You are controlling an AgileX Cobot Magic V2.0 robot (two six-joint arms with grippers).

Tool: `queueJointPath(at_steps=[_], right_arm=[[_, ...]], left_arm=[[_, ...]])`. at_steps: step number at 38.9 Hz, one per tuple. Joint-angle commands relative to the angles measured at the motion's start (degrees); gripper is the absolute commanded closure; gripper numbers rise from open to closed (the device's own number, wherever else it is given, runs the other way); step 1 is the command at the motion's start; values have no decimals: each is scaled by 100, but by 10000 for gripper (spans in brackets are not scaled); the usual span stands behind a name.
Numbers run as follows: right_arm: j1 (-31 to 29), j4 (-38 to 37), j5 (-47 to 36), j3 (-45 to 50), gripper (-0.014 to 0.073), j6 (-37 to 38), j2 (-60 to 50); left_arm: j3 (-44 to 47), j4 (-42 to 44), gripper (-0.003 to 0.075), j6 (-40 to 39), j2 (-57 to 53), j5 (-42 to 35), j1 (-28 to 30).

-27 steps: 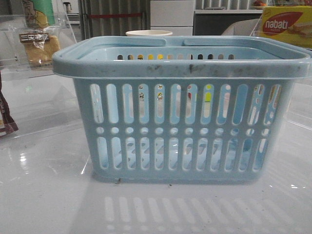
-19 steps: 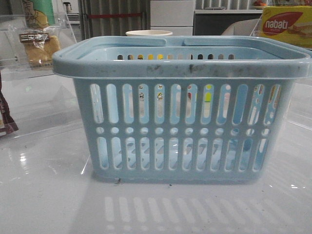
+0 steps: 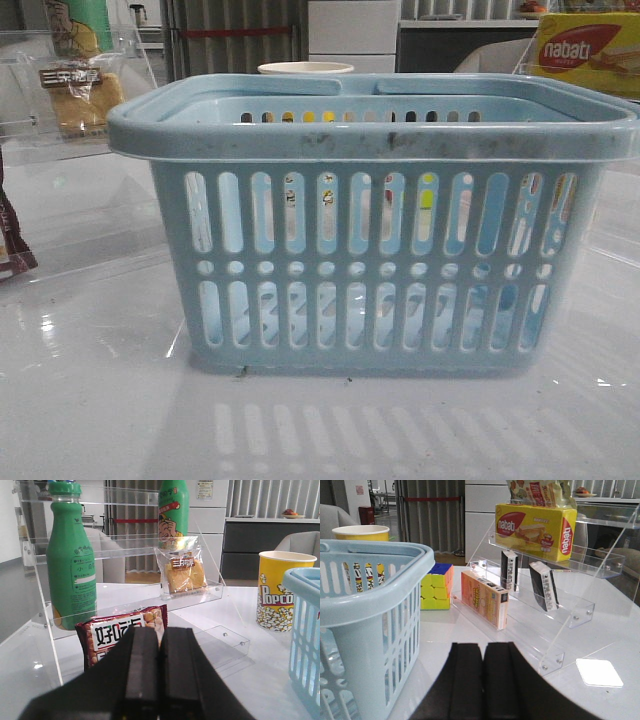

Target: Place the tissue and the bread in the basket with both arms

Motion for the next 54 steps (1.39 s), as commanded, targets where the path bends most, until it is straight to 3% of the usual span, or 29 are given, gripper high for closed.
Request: queueJointPath(at_steps=[1,10,24,36,46,54], right_arm=[[-33,40,-539,-27,541,-11,-103],[-33,40,-595,-32,541,-11,-103],[-33,40,-441,-539,541,-11,-103],[-33,40,537,-2189,541,-11,179],[-33,40,2080,-3639,541,-11,1187],[-33,40,3123,-4331,541,-11,2126]], left_arm=[[34,-54,628,-63,-98,-486,2],[34,-54,628,-63,-98,-486,2],[-375,-54,628,-63,-98,-1585,2],[-2126,43,628,-28,110,-312,2],[-3618,343,628,-28,1142,1090,2],[-4217,343,628,-28,2046,2217,2]])
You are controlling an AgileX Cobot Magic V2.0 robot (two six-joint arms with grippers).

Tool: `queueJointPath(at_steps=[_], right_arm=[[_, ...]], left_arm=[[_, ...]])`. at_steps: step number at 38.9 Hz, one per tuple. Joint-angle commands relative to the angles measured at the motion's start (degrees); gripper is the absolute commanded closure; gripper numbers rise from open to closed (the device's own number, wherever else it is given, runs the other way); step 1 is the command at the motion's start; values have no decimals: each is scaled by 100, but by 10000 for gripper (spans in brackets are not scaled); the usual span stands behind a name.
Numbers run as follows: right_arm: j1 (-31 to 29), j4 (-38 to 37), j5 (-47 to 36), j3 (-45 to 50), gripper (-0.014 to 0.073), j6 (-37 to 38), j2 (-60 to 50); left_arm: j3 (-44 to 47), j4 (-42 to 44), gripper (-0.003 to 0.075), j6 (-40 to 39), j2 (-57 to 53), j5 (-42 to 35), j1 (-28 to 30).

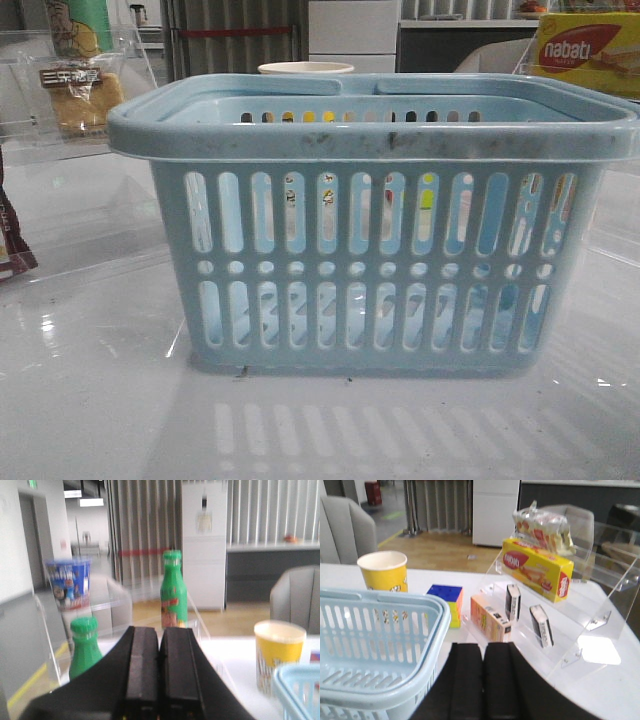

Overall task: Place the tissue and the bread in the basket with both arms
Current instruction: 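Reach the right gripper to the black-and-white tissue pack on the acrylic stand and grasp it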

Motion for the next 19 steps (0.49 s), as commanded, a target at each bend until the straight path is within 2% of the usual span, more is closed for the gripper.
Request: queueJointPath(at_steps=[1,13,19], right_arm=[[-33,40,41,-334,541,-11,522],[-33,40,445,-275,541,-11,1569],[-33,40,445,-187,541,-11,1913]], left_arm=[[-280,8,628,-28,485,72,2],[-254,-26,628,-63,1496,809,2],[-254,-26,628,-63,1886,797,2]])
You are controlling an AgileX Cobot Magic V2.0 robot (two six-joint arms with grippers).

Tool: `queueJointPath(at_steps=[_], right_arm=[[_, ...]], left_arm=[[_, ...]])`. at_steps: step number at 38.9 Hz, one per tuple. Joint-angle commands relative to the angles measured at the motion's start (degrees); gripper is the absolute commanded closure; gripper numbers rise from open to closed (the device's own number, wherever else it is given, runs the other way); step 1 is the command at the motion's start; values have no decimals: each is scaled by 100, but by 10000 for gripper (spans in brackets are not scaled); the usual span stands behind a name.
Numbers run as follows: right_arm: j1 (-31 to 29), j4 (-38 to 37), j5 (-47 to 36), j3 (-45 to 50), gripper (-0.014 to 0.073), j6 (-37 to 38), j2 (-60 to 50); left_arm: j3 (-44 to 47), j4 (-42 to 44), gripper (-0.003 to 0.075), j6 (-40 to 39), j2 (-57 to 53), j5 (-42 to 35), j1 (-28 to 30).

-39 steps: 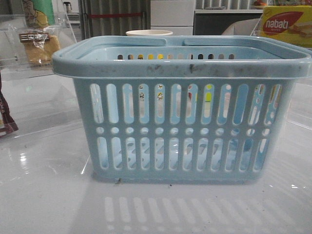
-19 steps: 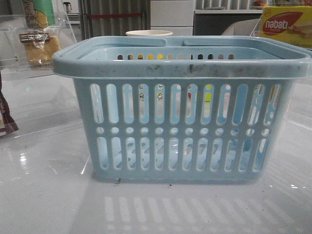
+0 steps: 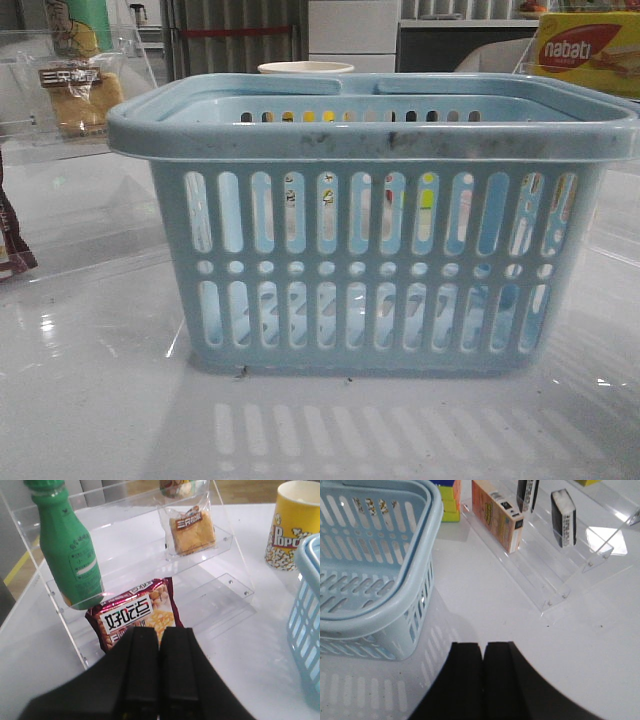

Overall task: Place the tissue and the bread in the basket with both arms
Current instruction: 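Reach the right gripper to the black-and-white tissue pack on the acrylic stand and grasp it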

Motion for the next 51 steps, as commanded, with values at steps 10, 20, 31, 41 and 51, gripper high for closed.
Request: queueJointPath(at_steps=[10,20,31,41,51], right_arm=[[-33,40,-280,-99,365,-11,574],[-81,-69,-582,-133,95,60,876],[-921,-74,-741,-989,95,206,2081],[-1311,-78,-741,-2122,95,206,3587],[-1311,-83,-679,-3282,95,206,5167]], left_arm=[[-188,-11,573,25,612,-319,2],[-188,-23,167,62,691,-319,2],[-188,-230,199,62,691,-319,2],[-188,-292,247,62,691,-319,2],[-188,-292,249,62,691,-319,2]])
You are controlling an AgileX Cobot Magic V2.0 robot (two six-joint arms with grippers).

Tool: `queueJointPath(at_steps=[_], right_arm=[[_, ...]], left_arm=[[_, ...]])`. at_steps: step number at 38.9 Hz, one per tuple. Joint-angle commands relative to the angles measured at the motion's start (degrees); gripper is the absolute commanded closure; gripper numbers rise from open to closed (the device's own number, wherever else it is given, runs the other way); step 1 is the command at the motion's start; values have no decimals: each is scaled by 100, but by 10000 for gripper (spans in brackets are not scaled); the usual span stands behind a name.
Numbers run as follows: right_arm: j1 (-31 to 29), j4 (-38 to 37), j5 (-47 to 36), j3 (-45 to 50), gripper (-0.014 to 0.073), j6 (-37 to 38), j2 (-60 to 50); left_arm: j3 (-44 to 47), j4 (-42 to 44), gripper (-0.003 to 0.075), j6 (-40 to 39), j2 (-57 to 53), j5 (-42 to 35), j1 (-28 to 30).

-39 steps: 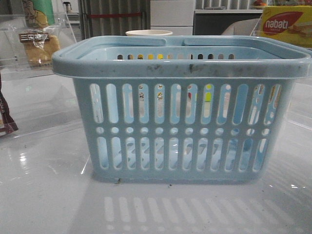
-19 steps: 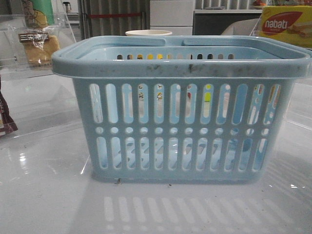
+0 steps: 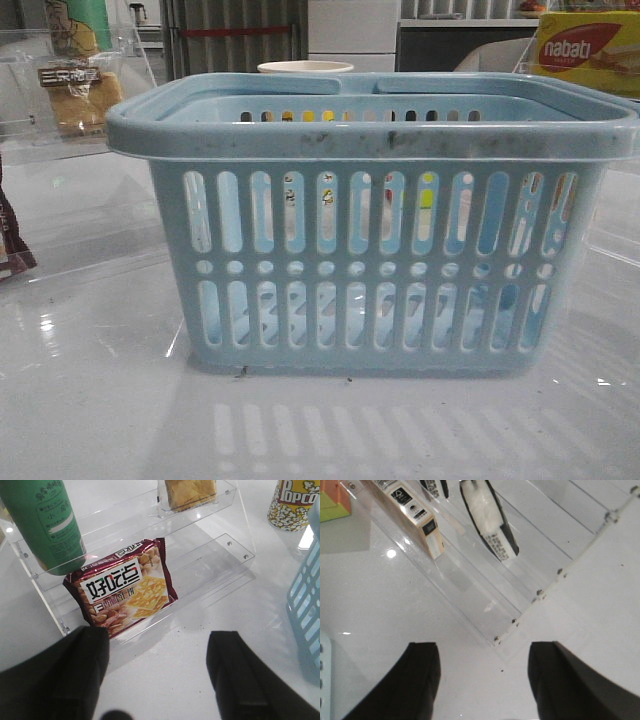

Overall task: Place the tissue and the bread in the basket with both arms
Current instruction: 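Reach the right gripper to the black-and-white tissue pack on the acrylic stand and grasp it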

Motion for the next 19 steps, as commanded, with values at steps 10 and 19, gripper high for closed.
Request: queueJointPath(at_steps=[10,19], right_arm=[[-40,-17,-353,-1516,95,0,1464],[-40,-28,-657,-2129,95,0,2052]], left_arm=[[-188,-56,255,-6,10,-388,2],[-188,-56,255,-6,10,-388,2]])
